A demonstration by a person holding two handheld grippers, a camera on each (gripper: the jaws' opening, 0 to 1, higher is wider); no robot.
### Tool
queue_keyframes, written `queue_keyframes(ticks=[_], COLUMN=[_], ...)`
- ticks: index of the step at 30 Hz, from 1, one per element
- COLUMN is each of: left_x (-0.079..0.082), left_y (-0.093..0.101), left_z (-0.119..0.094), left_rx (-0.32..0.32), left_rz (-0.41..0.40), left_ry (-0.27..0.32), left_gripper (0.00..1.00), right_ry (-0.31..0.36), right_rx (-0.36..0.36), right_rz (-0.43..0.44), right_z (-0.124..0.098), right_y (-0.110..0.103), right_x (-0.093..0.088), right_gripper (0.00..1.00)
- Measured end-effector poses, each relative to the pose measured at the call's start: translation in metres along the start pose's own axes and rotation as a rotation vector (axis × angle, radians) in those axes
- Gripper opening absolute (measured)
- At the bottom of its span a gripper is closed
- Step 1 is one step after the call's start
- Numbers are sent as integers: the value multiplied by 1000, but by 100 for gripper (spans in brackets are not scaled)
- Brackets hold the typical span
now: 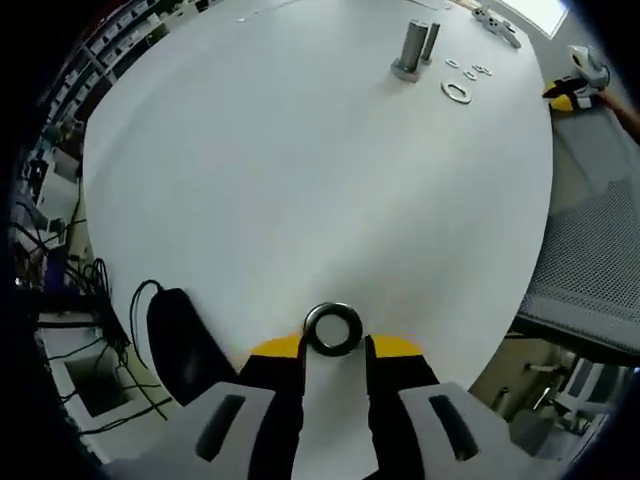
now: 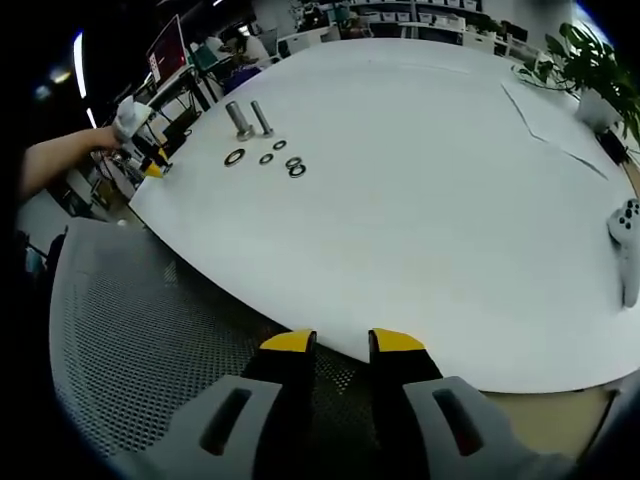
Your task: Place the washer onto the threaded stud by aligning its center hole with the stud, sliding it down to the base, and recovering from edge contact or off-axis alignment until the washer reaches the visible bottom stop.
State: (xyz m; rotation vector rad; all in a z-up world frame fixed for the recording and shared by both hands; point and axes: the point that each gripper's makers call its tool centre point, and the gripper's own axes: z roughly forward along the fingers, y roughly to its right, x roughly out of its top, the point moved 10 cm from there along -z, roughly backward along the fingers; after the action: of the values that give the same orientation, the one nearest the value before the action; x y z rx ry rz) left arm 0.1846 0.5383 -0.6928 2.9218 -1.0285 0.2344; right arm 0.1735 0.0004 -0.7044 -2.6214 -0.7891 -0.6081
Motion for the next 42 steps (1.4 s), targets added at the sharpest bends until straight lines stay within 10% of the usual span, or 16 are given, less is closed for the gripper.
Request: queue_keyframes(ticks=[4,42], left_x=[10,114], left_y=[4,6], left_z=[3,27], left_rx=[28,96], left_rz=[69,381], left_ry=[-8,162], left_gripper=[0,0], right_ry=[1,2], right_rx=[0,0], right_rz=[1,11], right_z=[0,0], right_y=[0,0], right_x=[0,0], right_gripper=[24,24])
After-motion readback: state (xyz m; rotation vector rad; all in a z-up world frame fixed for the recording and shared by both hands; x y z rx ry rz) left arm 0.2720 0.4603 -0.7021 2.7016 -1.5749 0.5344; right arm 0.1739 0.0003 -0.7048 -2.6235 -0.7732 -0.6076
